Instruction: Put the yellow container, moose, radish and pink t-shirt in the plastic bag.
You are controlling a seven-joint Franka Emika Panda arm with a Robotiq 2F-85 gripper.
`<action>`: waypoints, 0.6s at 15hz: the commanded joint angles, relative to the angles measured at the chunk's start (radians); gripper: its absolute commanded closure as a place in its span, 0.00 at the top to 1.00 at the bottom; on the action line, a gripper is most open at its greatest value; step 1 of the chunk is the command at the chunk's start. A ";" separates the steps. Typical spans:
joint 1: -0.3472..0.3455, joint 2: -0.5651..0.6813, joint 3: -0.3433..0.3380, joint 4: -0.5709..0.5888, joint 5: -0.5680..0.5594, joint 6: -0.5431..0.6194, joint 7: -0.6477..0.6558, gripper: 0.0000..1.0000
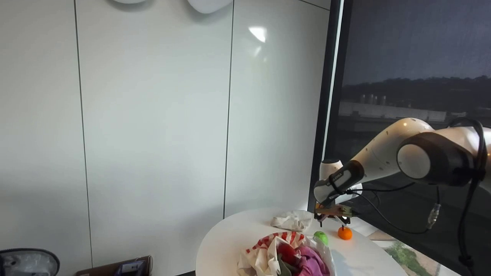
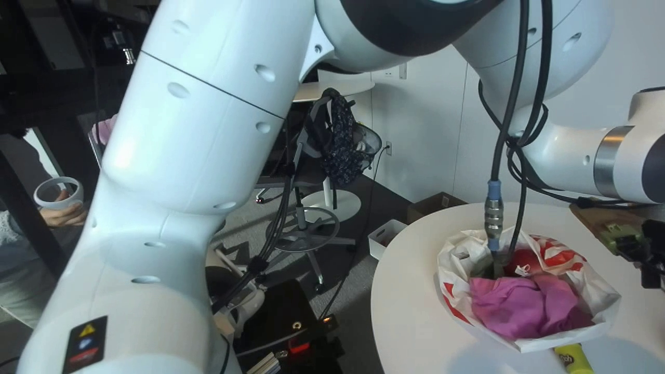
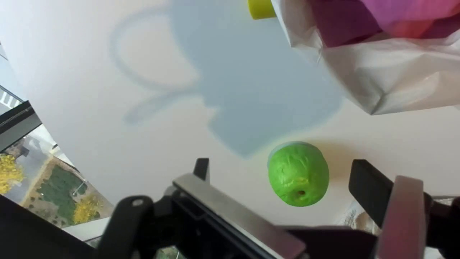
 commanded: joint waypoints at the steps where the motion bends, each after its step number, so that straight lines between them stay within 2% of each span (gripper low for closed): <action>1: -0.022 0.153 -0.019 0.200 0.011 -0.014 0.086 1.00; 5: -0.063 0.309 -0.014 0.407 0.033 -0.028 0.106 1.00; 9: -0.122 0.435 0.030 0.583 0.110 -0.106 0.088 1.00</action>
